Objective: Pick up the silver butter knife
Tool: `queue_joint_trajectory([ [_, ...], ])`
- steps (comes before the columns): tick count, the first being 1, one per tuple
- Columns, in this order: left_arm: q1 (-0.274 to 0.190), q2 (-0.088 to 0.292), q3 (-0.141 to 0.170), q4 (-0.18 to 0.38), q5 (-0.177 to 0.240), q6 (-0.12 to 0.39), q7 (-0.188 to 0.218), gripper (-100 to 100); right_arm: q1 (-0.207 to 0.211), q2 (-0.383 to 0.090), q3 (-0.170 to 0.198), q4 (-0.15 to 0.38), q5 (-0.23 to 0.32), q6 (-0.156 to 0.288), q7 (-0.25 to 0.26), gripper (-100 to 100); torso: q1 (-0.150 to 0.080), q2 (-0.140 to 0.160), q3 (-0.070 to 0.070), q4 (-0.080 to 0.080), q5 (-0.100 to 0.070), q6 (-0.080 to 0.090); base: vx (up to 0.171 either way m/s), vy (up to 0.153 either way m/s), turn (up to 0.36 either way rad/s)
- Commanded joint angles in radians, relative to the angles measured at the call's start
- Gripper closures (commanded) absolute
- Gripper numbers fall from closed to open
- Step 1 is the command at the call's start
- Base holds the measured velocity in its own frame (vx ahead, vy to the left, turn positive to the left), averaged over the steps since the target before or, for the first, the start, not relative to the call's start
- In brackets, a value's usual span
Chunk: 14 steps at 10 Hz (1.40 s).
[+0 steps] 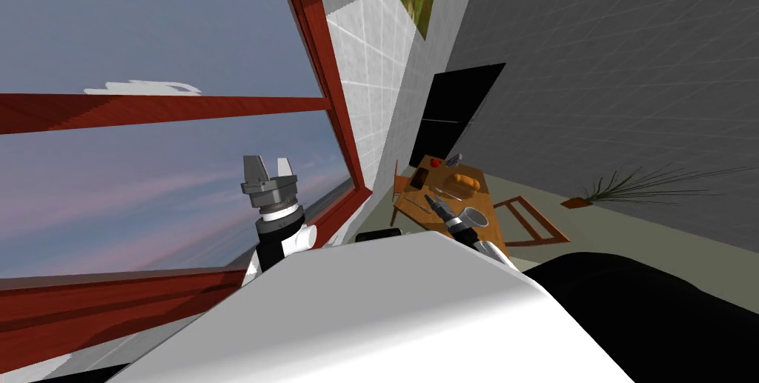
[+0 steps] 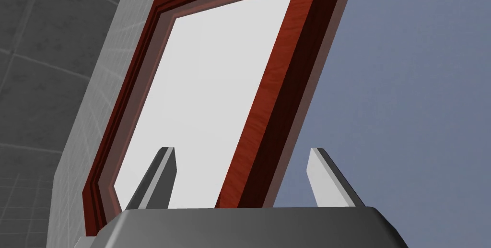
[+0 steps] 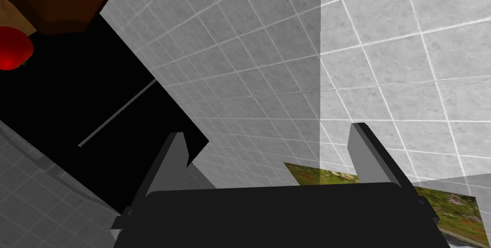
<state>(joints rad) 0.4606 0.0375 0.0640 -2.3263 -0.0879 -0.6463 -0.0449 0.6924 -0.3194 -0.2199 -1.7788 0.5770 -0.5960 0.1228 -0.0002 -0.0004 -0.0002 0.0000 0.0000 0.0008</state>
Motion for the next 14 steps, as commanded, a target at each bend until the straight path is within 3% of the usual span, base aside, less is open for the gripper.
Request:
queue_joint_trajectory([
  [1, 0.000, 0.000, 0.000, 0.000, 0.000, 0.000, 0.000, 0, 0.010, -0.012, -0.006, 0.042, 0.050, -0.004, 0.008, -100, 0.000, 0.000, 0.000, 0.000, 0.000, 0.000, 0.010, 0.009, 0.219],
  [14, 0.000, 0.000, 0.000, 0.000, 0.000, 0.000, 0.000, 0, 0.065, -0.093, -0.056, 0.247, 0.356, -0.038, 0.009, -100, 0.000, -0.001, 0.000, 0.000, 0.000, 0.000, 0.008, 0.000, 0.172],
])
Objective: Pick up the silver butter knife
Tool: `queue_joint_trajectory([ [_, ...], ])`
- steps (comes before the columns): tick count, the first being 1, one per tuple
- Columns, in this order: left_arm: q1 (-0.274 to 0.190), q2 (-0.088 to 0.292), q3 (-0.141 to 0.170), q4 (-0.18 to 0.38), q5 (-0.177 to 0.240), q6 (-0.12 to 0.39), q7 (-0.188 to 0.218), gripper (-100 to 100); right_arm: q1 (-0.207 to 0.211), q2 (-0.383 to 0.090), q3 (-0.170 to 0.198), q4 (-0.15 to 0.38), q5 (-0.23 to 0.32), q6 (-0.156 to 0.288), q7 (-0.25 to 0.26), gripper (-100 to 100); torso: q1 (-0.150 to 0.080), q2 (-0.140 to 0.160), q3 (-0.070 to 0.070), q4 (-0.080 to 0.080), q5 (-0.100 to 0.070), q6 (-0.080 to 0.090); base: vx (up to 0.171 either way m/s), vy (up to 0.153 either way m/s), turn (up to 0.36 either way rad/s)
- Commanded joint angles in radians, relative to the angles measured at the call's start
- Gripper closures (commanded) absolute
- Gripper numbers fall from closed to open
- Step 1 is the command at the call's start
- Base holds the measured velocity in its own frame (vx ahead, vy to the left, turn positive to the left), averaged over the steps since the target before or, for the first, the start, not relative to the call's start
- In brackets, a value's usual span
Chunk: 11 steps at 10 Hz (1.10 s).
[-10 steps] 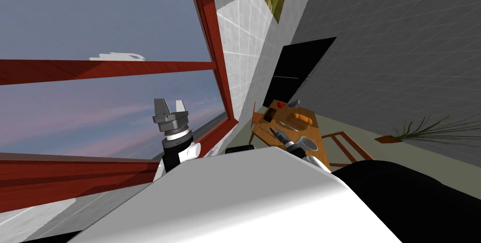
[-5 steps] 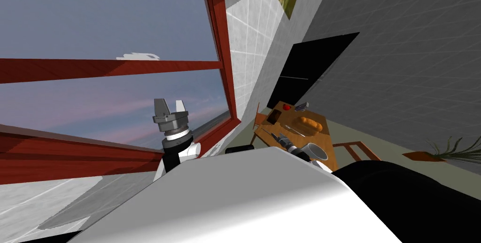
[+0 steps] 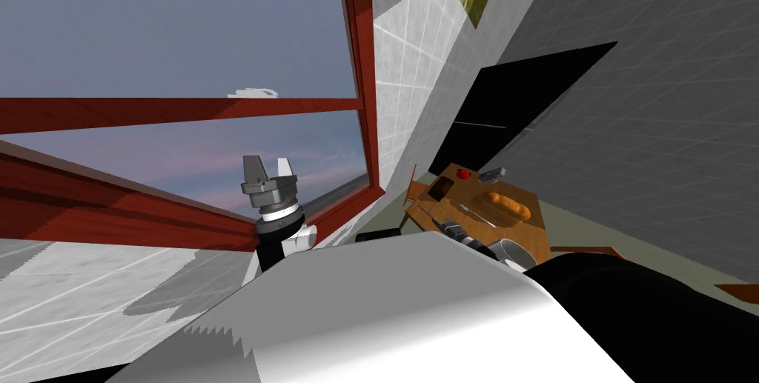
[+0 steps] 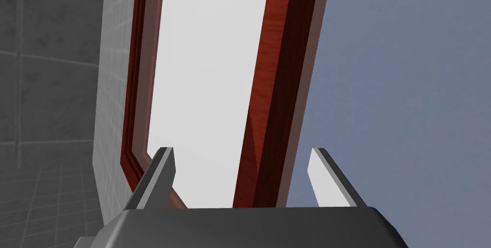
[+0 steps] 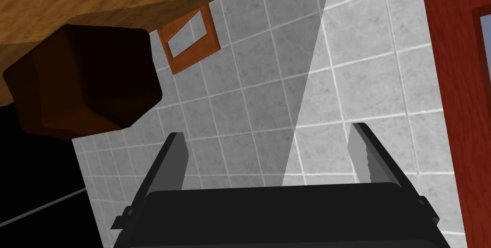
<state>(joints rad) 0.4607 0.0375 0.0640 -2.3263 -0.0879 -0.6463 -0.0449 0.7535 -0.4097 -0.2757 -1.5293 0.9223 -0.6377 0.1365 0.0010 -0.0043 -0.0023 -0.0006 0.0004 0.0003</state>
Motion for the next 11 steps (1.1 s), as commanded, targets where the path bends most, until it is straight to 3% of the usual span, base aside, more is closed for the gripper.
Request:
queue_joint_trajectory([
  [1, 0.000, 0.000, 0.000, 0.000, 0.000, 0.000, 0.000, 0, 0.012, -0.014, -0.008, 0.030, 0.050, -0.004, -0.006, -100, 0.000, 0.000, 0.000, 0.000, 0.000, 0.000, 0.081, 0.006, 0.206],
  [4, 0.000, 0.000, 0.000, 0.000, 0.000, 0.000, 0.000, 0, 0.019, -0.023, -0.015, 0.061, 0.104, -0.011, -0.007, -100, -0.002, 0.001, 0.001, 0.000, 0.000, 0.000, 0.026, -0.013, 0.159],
  [8, 0.000, 0.000, 0.000, 0.000, 0.000, 0.000, 0.000, 0, 0.038, -0.050, -0.033, 0.150, 0.230, -0.035, -0.014, -100, -0.003, 0.002, 0.001, 0.000, -0.001, 0.001, 0.035, -0.023, 0.214],
  [11, 0.000, 0.000, 0.000, 0.000, 0.000, 0.000, 0.000, 0, 0.043, -0.058, -0.038, 0.177, 0.278, -0.043, -0.017, -100, -0.002, 0.003, 0.001, 0.000, 0.000, 0.001, 0.019, -0.015, 0.118],
])
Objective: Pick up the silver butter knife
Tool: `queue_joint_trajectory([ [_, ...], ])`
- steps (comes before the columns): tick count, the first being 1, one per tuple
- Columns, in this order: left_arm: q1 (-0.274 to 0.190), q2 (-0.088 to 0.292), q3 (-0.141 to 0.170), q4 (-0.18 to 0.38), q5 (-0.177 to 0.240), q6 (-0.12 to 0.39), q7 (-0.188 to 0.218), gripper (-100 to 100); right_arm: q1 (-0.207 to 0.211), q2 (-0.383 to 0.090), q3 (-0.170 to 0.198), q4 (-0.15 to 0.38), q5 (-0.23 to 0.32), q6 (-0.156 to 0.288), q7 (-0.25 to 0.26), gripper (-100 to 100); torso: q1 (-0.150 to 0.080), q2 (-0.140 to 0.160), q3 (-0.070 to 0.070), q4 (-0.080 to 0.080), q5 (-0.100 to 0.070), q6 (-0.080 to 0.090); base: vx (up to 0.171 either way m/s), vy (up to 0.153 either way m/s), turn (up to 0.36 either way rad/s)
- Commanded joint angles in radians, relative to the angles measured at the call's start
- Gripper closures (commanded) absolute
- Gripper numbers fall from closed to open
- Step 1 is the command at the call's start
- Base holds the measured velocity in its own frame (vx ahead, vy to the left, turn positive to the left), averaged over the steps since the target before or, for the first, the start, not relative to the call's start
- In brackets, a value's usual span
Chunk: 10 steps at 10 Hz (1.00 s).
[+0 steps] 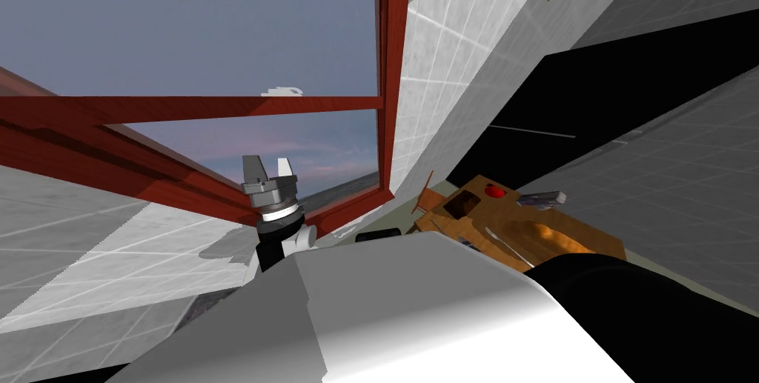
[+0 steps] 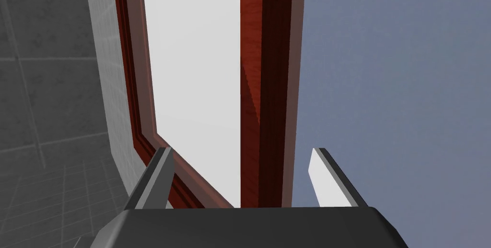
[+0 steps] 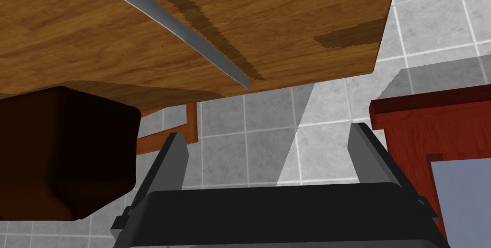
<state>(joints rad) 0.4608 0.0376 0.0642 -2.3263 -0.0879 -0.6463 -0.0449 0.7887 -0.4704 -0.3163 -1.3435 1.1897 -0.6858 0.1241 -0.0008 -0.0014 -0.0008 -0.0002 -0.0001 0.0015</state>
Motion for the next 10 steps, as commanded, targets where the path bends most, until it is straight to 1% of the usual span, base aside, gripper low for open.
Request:
queue_joint_trajectory([
  [1, 0.000, 0.000, 0.000, 0.000, 0.000, 0.000, 0.000, 0, 0.012, -0.004, -0.002, 0.018, 0.050, -0.003, -0.008, -100, 0.000, 0.000, 0.000, 0.000, 0.000, 0.000, 0.023, -0.015, 0.184],
  [2, 0.000, 0.000, 0.000, 0.000, 0.000, 0.000, 0.000, 0, 0.016, -0.010, -0.006, 0.043, 0.078, -0.010, -0.011, -100, 0.000, 0.000, 0.000, 0.000, 0.000, 0.000, 0.035, -0.026, 0.299],
  [3, 0.000, 0.000, 0.000, 0.000, 0.000, 0.000, 0.000, 0, 0.016, -0.010, -0.006, 0.043, 0.088, -0.010, -0.011, -100, -0.001, -0.001, -0.001, 0.000, 0.000, -0.001, 0.024, -0.036, 0.091],
  [4, 0.000, 0.000, 0.000, 0.000, 0.000, 0.000, 0.000, 0, 0.019, -0.016, -0.010, 0.067, 0.124, -0.018, -0.014, -100, -0.001, -0.001, 0.000, 0.000, 0.000, 0.000, 0.021, -0.028, 0.141],
  [5, 0.000, 0.000, 0.000, 0.000, 0.000, 0.000, 0.000, 0, 0.019, -0.016, -0.010, 0.067, 0.124, -0.018, -0.014, -100, -0.001, 0.000, 0.000, 0.000, 0.000, 0.000, 0.015, -0.019, 0.082],
  [7, 0.000, 0.000, 0.000, 0.000, 0.000, 0.000, 0.000, 0, 0.025, -0.024, -0.016, 0.109, 0.188, -0.033, -0.021, -100, 0.000, 0.000, 0.000, 0.000, 0.000, 0.000, 0.021, -0.023, 0.179],
  [8, 0.000, 0.000, 0.000, 0.000, 0.000, 0.000, 0.000, 0, 0.025, -0.024, -0.016, 0.109, 0.188, -0.033, -0.021, -100, -0.001, -0.001, 0.000, 0.000, 0.000, 0.000, 0.022, -0.029, 0.081],
  [10, 0.000, 0.000, 0.000, 0.000, 0.000, 0.000, 0.000, 0, 0.028, -0.031, -0.021, 0.144, 0.239, -0.045, -0.027, -100, 0.000, 0.000, 0.000, 0.000, 0.000, 0.000, 0.020, -0.026, 0.137],
])
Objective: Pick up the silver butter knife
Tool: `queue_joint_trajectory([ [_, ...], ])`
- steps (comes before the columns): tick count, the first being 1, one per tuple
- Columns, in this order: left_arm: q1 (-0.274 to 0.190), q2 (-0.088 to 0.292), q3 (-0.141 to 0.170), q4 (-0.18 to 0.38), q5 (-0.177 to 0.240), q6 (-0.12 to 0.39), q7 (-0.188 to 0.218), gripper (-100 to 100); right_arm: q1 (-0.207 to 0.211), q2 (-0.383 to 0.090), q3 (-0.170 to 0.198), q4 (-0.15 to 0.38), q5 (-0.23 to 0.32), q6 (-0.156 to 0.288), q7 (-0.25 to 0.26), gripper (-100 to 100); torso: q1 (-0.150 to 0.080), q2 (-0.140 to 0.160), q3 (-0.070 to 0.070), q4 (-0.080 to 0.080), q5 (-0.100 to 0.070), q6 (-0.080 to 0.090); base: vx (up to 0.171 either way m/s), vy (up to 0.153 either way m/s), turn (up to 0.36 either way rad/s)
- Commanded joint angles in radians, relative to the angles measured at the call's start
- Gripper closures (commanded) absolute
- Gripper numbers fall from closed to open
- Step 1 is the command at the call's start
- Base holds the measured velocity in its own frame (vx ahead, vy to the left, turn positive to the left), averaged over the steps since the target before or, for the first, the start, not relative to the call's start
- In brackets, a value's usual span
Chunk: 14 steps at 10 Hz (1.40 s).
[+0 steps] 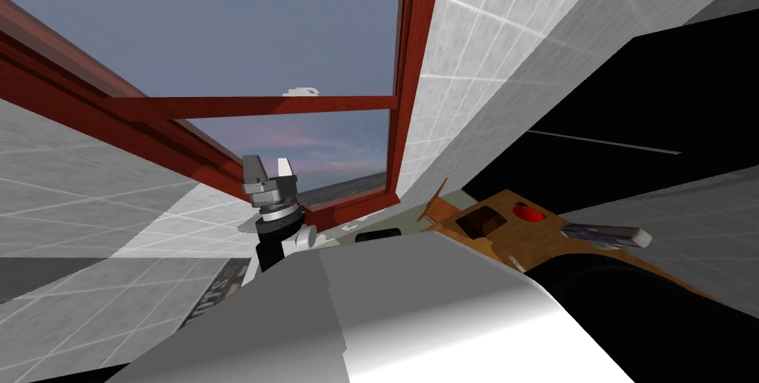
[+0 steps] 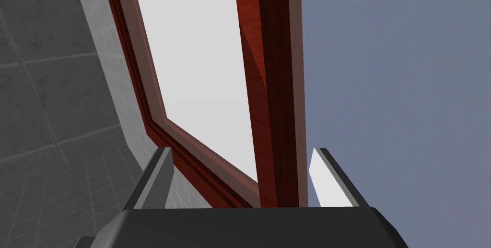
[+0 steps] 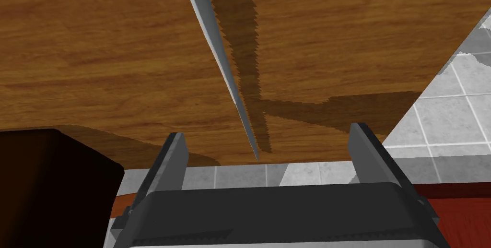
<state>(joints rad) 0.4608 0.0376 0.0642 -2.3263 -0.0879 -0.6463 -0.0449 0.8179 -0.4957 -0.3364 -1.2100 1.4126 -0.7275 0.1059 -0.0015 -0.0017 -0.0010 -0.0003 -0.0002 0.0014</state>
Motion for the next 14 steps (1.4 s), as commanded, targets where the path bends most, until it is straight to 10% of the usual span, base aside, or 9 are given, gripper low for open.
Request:
queue_joint_trajectory([
  [1, 0.000, 0.000, 0.000, 0.000, 0.000, 0.000, 0.000, 0, 0.000, -0.009, -0.003, 0.025, 0.038, -0.009, -0.012, -100, 0.000, 0.000, 0.000, 0.000, 0.000, 0.000, 0.025, -0.037, 0.157],
  [4, 0.000, 0.000, 0.000, 0.000, 0.000, 0.000, 0.000, 0, 0.007, -0.014, -0.003, 0.030, 0.067, -0.012, -0.025, -100, -0.001, 0.000, 0.000, 0.000, 0.000, 0.000, 0.017, -0.033, 0.091],
  [5, 0.000, 0.000, 0.000, 0.000, 0.000, 0.000, 0.000, 0, 0.008, -0.015, -0.003, 0.030, 0.069, -0.013, -0.028, 0, 0.001, 0.000, 0.000, 0.000, 0.000, 0.001, 0.000, 0.000, 0.000],
  [6, 0.000, 0.000, 0.000, 0.000, 0.000, 0.000, 0.000, 0, -0.016, -0.001, 0.020, 0.061, 0.060, 0.015, -0.012, -100, 0.002, 0.001, 0.000, 0.000, 0.000, 0.001, -0.005, -0.022, 0.084],
  [9, 0.000, 0.000, 0.000, 0.000, 0.000, 0.000, 0.000, 0, -0.040, 0.009, 0.032, 0.100, 0.046, 0.029, 0.015, -100, -0.001, 0.002, 0.001, 0.000, 0.000, 0.001, -0.007, -0.033, 0.046],
  [10, 0.000, 0.000, 0.000, 0.000, 0.000, 0.000, 0.000, 0, -0.041, 0.010, 0.034, 0.102, 0.046, 0.032, 0.017, 100, 0.001, 0.002, 0.001, 0.000, 0.000, 0.001, 0.000, 0.000, 0.000],
  [14, 0.000, 0.000, 0.000, 0.000, 0.000, 0.000, 0.000, 0, -0.040, 0.011, 0.035, 0.101, 0.046, 0.028, 0.016, 100, 0.001, 0.001, 0.001, 0.001, 0.001, 0.001, 0.000, 0.000, 0.000],
])
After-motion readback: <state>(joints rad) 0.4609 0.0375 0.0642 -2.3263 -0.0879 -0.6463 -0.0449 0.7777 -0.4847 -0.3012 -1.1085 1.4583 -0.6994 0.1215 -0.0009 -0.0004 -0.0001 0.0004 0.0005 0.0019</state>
